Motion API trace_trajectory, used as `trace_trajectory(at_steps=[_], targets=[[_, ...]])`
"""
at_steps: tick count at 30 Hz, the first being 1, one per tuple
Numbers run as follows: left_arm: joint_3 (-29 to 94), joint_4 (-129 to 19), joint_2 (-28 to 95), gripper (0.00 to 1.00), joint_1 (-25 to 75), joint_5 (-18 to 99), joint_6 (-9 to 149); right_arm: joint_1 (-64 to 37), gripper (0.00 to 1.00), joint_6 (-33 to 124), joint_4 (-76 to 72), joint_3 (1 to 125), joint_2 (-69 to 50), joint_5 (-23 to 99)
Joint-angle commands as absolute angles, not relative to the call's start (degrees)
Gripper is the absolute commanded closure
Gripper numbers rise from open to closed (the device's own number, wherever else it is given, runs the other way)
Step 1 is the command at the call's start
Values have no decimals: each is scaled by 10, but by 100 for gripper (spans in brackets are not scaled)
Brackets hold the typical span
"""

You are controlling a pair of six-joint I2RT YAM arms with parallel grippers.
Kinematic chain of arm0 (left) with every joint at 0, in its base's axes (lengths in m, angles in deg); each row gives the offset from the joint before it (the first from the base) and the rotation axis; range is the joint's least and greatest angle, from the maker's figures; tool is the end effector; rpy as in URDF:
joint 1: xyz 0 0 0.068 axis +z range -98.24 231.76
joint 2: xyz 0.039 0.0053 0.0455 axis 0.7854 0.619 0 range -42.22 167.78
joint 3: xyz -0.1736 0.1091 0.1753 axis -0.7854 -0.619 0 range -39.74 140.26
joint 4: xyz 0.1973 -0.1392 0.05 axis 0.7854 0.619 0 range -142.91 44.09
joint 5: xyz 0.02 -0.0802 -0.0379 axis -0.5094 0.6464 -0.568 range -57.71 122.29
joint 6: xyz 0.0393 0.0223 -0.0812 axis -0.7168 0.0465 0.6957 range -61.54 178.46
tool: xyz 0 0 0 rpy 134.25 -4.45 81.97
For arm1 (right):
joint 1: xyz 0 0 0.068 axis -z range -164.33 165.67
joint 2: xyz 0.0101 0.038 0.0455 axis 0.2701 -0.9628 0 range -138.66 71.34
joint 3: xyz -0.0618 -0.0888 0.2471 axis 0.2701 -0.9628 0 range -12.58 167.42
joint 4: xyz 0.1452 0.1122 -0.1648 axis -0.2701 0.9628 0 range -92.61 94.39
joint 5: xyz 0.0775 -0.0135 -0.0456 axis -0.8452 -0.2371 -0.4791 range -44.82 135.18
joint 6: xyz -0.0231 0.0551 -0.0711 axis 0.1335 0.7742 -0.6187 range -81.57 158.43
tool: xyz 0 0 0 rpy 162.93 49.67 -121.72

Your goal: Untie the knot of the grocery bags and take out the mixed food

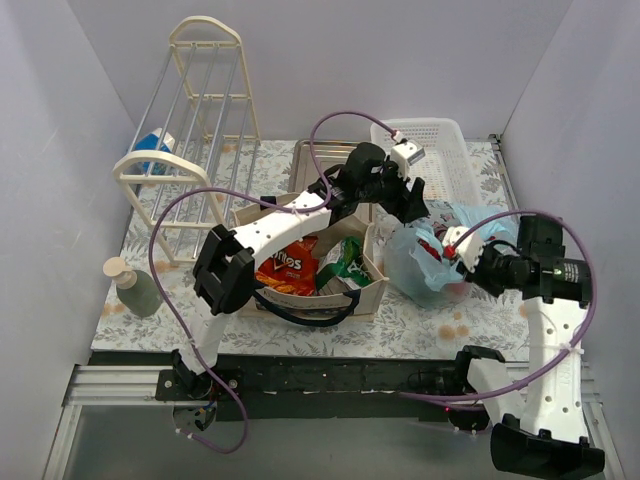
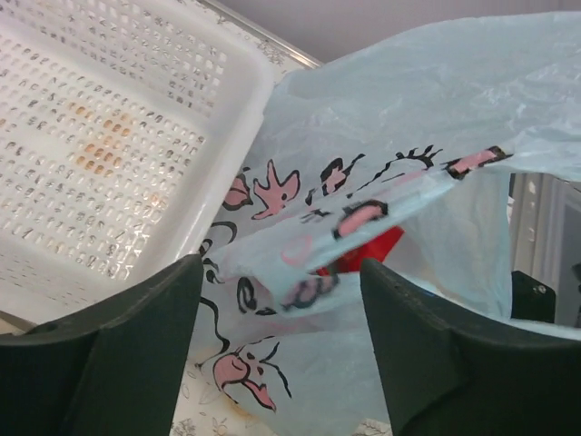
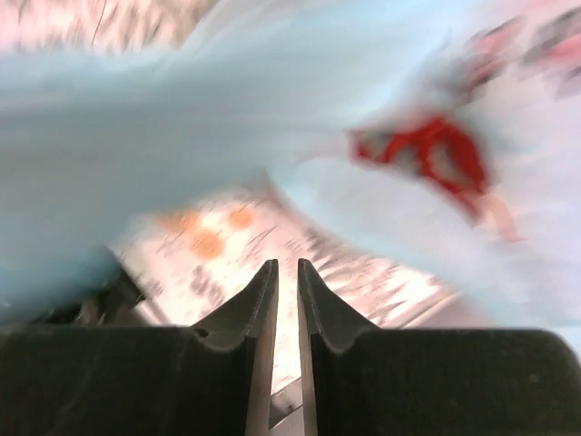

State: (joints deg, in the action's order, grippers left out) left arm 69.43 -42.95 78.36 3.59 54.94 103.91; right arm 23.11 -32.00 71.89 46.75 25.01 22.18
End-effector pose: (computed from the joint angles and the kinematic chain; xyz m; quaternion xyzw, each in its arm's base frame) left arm 0.3294 -0.4163 0.2964 0.1299 0.8070 -0.5140 0.2601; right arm 0.1248 0.0166 0.2794 -0.5381 0.7842 -0.0012 0.3090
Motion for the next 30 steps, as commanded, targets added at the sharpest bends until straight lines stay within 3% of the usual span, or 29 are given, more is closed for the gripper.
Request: trace_trajectory(at_steps=[1, 8, 19, 22, 23, 26, 27, 30], targets=[[679, -413, 698, 29, 33, 577, 1069, 232, 78, -240, 700, 578, 204, 111], [669, -390, 710, 28, 33, 575, 1096, 232, 79, -175, 544, 499, 174, 92], [648, -402, 765, 20, 7, 654, 1098, 229, 80, -183, 492, 388, 179, 137], [635, -418, 778, 30, 3, 671, 1090, 229, 80, -218, 559, 354, 220, 150], [630, -423, 779, 40, 3, 668, 1082, 229, 80, -227, 572, 344, 248, 160], [637, -421, 789, 91, 4, 604, 1051, 229, 81, -252, 605, 304, 302, 199], [643, -417, 792, 100, 5, 577, 1043, 228, 80, -252, 605, 295, 310, 208], [659, -416, 795, 100, 28, 543, 1036, 229, 81, -254, 619, 270, 321, 225]])
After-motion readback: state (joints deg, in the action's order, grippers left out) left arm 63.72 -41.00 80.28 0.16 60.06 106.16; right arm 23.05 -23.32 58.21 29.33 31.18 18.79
